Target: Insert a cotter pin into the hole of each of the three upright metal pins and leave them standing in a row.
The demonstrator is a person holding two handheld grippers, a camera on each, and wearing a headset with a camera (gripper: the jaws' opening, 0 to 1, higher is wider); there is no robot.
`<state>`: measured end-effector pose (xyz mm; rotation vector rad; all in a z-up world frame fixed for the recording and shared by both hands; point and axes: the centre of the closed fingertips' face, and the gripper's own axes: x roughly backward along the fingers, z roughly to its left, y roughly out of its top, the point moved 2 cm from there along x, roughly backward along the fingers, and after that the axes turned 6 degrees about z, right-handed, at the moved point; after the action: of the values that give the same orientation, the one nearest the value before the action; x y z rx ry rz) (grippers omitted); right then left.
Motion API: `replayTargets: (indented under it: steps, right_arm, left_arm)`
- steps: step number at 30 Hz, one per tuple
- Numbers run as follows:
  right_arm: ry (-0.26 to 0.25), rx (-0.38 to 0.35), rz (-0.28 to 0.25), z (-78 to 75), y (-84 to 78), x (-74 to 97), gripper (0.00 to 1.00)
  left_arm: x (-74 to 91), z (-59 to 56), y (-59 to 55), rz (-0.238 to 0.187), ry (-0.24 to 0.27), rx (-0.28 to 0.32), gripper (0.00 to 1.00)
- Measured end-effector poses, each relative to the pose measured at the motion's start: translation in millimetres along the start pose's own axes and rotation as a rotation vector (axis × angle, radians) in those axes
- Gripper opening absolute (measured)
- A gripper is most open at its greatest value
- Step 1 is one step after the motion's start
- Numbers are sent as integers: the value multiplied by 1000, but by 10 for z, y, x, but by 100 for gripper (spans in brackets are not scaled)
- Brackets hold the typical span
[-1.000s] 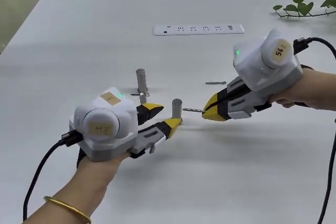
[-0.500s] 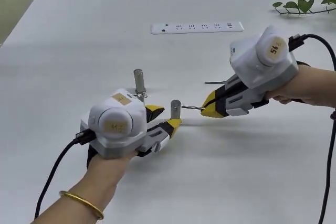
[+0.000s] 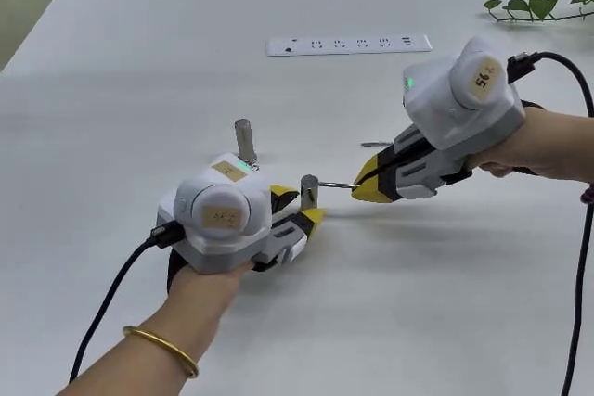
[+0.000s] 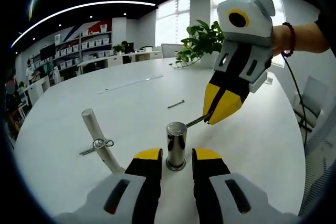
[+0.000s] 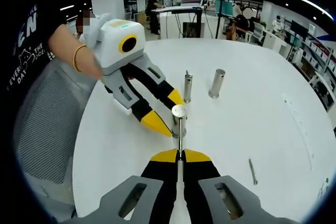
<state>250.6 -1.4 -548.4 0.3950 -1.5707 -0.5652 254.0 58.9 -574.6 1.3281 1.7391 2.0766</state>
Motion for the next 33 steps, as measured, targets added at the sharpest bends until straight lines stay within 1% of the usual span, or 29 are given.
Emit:
replayTargets:
  steps: [4,8,11,13,17,20,23,27,33]
  right_arm:
    - [3,10,2,3,19,-13,0]
    - [9,20,4,4,40,-31,0]
    - [10,28,7,-26,48,-51,0]
    - [11,35,9,-26,71,-63,0]
    - [10,54,16,-17,117,-90,0]
    - [10,67,19,-14,138,-106,0]
    - [9,79,25,-40,136,-122,0]
    - [2,97,30,-36,171,-145,0]
    - [-5,125,34,-21,234,-188,0]
  left_arm:
    - [-35,-13,3,1,-12,20,15]
    - [-43,-1,11,1,-15,23,14]
    - [-47,24,11,3,-8,21,11]
    - [-47,19,6,5,-10,25,11]
    - [-52,15,4,8,5,0,10]
    - [-53,17,5,9,13,-7,10]
    - [-54,19,6,7,18,0,10]
    - [-54,19,6,4,35,12,10]
    - [-55,18,6,3,44,19,10]
